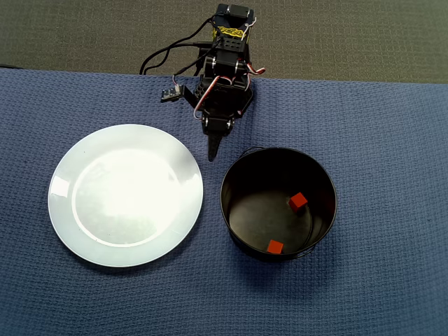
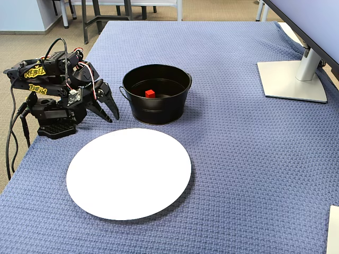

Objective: Pick up the red cubes from the white plate and place them in the black recipient

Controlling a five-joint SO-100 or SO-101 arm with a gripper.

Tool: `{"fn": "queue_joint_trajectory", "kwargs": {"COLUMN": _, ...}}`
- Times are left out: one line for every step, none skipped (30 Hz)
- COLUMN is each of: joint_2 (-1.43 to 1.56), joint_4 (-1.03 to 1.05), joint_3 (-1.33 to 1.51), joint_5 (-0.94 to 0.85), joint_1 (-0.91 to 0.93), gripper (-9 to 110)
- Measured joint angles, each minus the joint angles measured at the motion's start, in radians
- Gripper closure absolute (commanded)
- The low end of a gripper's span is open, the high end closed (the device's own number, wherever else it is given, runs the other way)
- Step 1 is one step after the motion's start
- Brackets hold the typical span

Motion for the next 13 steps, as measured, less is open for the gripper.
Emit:
{"fn": "queue_joint_trajectory", "kwargs": {"joint_2": 0.003, "joint_4": 0.0, "joint_3": 0.0, "joint_5": 0.005, "joint_1": -0.012, "gripper": 102}}
{"fn": "queue_joint_trajectory", "kwargs": {"joint_2": 0.005, "joint_4": 0.002, "joint_3": 0.0, "joint_5": 0.009, "joint_1": -0.02, "gripper": 102}}
{"fn": "queue_joint_trajectory", "kwargs": {"joint_2": 0.006, "joint_4": 0.003, "joint_3": 0.0, "joint_5": 0.009, "joint_1": -0.025, "gripper": 102}}
{"fn": "queue_joint_trajectory", "kwargs": {"joint_2": 0.006, "joint_4": 0.003, "joint_3": 0.003, "joint_5": 0.014, "joint_1": -0.028, "gripper": 102}}
{"fn": "queue_joint_trajectory", "kwargs": {"joint_2": 0.006, "joint_4": 0.005, "joint_3": 0.003, "joint_5": 0.017, "joint_1": -0.031, "gripper": 102}}
{"fn": "queue_joint_trajectory", "kwargs": {"joint_2": 0.006, "joint_4": 0.006, "joint_3": 0.003, "joint_5": 0.018, "joint_1": -0.031, "gripper": 102}}
{"fn": "queue_joint_trajectory", "kwargs": {"joint_2": 0.006, "joint_4": 0.006, "joint_3": 0.003, "joint_5": 0.021, "joint_1": -0.031, "gripper": 102}}
{"fn": "queue_joint_trajectory", "kwargs": {"joint_2": 0.006, "joint_4": 0.006, "joint_3": 0.003, "joint_5": 0.023, "joint_1": -0.031, "gripper": 102}}
{"fn": "queue_joint_trajectory", "kwargs": {"joint_2": 0.006, "joint_4": 0.006, "joint_3": 0.003, "joint_5": 0.028, "joint_1": -0.031, "gripper": 102}}
{"fn": "queue_joint_trajectory", "kwargs": {"joint_2": 0.006, "joint_4": 0.006, "joint_3": 0.003, "joint_5": 0.031, "joint_1": -0.032, "gripper": 102}}
{"fn": "queue_joint_trajectory", "kwargs": {"joint_2": 0.006, "joint_4": 0.006, "joint_3": 0.003, "joint_5": 0.034, "joint_1": -0.034, "gripper": 102}}
{"fn": "queue_joint_trajectory", "kwargs": {"joint_2": 0.006, "joint_4": 0.006, "joint_3": 0.003, "joint_5": 0.037, "joint_1": -0.034, "gripper": 102}}
{"fn": "queue_joint_trajectory", "kwargs": {"joint_2": 0.005, "joint_4": 0.006, "joint_3": 0.003, "joint_5": 0.041, "joint_1": -0.034, "gripper": 102}}
